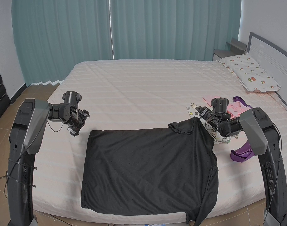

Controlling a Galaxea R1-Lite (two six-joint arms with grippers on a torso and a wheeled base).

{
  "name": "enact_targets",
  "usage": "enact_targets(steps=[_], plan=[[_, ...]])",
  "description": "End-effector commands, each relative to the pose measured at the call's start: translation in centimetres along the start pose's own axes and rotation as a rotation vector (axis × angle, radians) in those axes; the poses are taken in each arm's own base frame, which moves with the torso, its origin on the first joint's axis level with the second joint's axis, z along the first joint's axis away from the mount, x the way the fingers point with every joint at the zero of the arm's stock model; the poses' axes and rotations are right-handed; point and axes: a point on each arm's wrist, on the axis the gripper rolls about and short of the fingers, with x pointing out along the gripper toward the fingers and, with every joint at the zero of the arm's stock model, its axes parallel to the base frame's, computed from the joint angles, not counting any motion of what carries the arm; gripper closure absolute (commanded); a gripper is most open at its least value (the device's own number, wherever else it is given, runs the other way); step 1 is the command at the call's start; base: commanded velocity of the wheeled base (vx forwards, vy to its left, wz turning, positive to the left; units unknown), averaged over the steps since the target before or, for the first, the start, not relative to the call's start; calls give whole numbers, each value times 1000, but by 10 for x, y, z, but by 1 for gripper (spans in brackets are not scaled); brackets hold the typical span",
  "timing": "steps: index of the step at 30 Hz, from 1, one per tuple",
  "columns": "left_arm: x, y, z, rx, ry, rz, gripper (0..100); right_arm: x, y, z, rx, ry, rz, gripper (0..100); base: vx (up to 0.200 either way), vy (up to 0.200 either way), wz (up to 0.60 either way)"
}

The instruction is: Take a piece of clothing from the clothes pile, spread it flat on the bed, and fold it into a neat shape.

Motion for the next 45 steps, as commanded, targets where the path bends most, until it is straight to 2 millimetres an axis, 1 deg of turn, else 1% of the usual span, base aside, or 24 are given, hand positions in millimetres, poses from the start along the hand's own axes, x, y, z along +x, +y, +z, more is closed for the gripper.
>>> enact_targets(steps=[1,2,5,7,8,9,10,11,14,15,17,18,19,21,22,25,31,36,44,45], plan=[[-77,-1,-1,-59,146,-79,0,-47,37,11,70,86,41,0,0,0,0],[-80,1,-2,-56,149,-89,0,-49,37,10,71,94,38,0,0,0,0],[-91,25,-15,-35,150,-166,0,-71,39,2,71,159,25,0,0,0,0],[-94,35,-20,-27,139,-202,0,-83,37,-2,63,197,26,0,0,0,0],[-95,37,-21,-24,140,-207,0,-86,36,-3,62,208,26,0,0,0,0],[-97,51,-30,3,139,-210,0,-99,32,-7,54,254,22,0,0,0,0],[-98,57,-34,19,145,-202,0,-103,30,-9,51,272,17,0,0,0,0],[-101,68,-40,52,148,-194,0,-112,24,-13,47,306,0,0,0,0,0],[-107,80,-46,76,161,-187,0,-122,12,-23,14,346,-37,0,0,0,0],[-109,87,-53,84,178,-175,0,-130,3,-30,-14,379,-65,0,0,0,0],[-111,94,-60,89,194,-165,0,-141,-9,-37,-39,419,-99,0,0,0,0],[-111,95,-62,90,195,-166,0,-144,-11,-38,-43,427,-106,0,0,0,0],[-110,99,-64,92,199,-171,0,-153,-21,-44,-59,457,-133,0,0,0,0],[-111,101,-65,92,206,-180,0,-160,-27,-47,-70,472,-146,0,0,0,0],[-110,102,-66,94,218,-195,0,-169,-35,-51,-80,493,-165,0,0,0,0],[-112,106,-69,94,255,-207,0,-185,-50,-61,-99,542,-190,0,0,0,0],[-110,109,-70,93,262,-218,0,-203,-77,-69,-101,587,-206,0,0,0,0],[-110,111,-70,94,263,-216,0,-206,-89,-80,-130,637,-218,0,0,0,0],[-110,112,-71,94,262,-214,0,-205,-87,-95,-159,678,-218,0,0,0,0],[-110,111,-70,93,261,-215,0,-205,-88,-96,-165,683,-221,100,0,0,0]])
